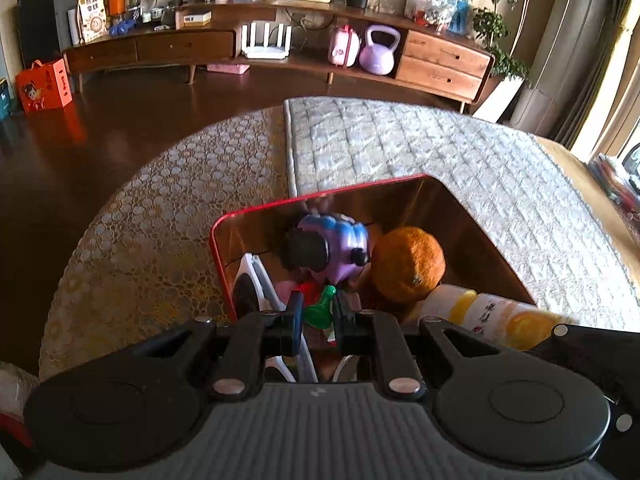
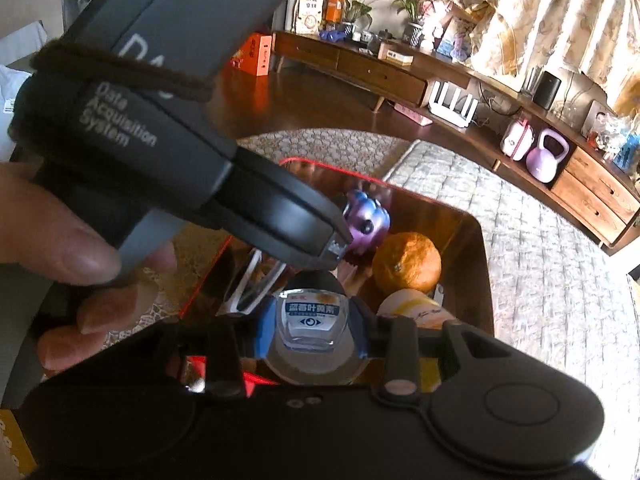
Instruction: Organize rigid objects
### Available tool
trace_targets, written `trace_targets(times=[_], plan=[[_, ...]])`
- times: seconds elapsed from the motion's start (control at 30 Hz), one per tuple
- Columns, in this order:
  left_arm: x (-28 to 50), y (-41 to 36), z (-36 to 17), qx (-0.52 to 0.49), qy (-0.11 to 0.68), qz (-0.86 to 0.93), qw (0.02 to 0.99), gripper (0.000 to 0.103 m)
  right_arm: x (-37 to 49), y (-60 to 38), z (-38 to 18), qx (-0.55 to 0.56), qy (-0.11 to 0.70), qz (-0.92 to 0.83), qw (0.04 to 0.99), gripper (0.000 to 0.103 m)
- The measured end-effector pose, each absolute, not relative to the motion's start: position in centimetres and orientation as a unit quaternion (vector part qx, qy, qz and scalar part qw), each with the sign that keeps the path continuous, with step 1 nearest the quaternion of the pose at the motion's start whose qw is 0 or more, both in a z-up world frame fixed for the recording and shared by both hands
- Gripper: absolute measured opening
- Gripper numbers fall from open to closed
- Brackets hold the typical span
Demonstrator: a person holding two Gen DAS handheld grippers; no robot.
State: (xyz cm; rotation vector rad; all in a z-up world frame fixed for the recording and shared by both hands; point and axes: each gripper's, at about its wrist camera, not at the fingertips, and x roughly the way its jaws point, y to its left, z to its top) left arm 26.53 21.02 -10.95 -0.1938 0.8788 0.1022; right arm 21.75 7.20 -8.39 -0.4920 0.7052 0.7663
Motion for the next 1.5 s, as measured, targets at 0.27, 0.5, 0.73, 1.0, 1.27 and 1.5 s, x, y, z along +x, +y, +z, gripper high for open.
trace_targets(times=[0.27,0.5,0.73,1.0,1.27,1.5], plan=[[26.5,21.0,-11.5,-0.099,0.429,0.046,0.897,0.015,21.1,7.0,-8.6,-0.234,0.337,0.364,0.836,0.041],[25.6,21.4,-10.9,-0.112,0.424,0.046,0.897,0.015,20.1,5.8,-7.5,-0.216,0.327,0.363,0.845,0.045],[23.6,21.4,-8.9,-0.119,0.407,0.045,0.905,0.015,19.2,3.6,-5.4,-0.185,0.316,0.358,0.859,0.054],[20.8,20.8,-5.9,-0.109,0.378,0.056,0.918,0.015,18.4,0.1,-2.7,-0.129,0.304,0.355,0.875,0.064],[17.7,19.6,-3.7,-0.091,0.362,0.048,0.927,0.015,16.8,-3.0,-0.8,-0.105,0.286,0.364,0.88,0.071],[14.5,18.3,-2.8,-0.083,0.349,0.036,0.933,0.025,15.1,-5.2,0.6,-0.089,0.261,0.373,0.886,0.083]])
